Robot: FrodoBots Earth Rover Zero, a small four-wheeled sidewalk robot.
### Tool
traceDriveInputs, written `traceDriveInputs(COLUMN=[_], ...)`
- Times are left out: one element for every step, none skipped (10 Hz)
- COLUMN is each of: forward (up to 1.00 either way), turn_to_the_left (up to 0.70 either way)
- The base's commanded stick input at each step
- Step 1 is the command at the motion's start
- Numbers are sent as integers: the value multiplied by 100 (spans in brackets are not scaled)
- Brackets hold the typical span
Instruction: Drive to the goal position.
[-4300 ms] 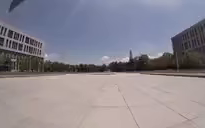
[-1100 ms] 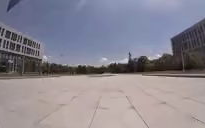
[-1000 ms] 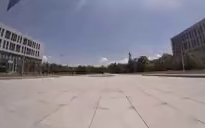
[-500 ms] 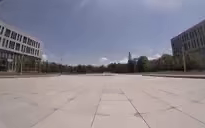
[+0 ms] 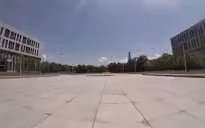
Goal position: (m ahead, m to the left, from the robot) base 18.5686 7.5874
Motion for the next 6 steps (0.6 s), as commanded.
traceDriveInputs(forward=[50, 50, 50, 50, 50, 50], turn_to_the_left=[1, 1, 1, 1, 1, 1])
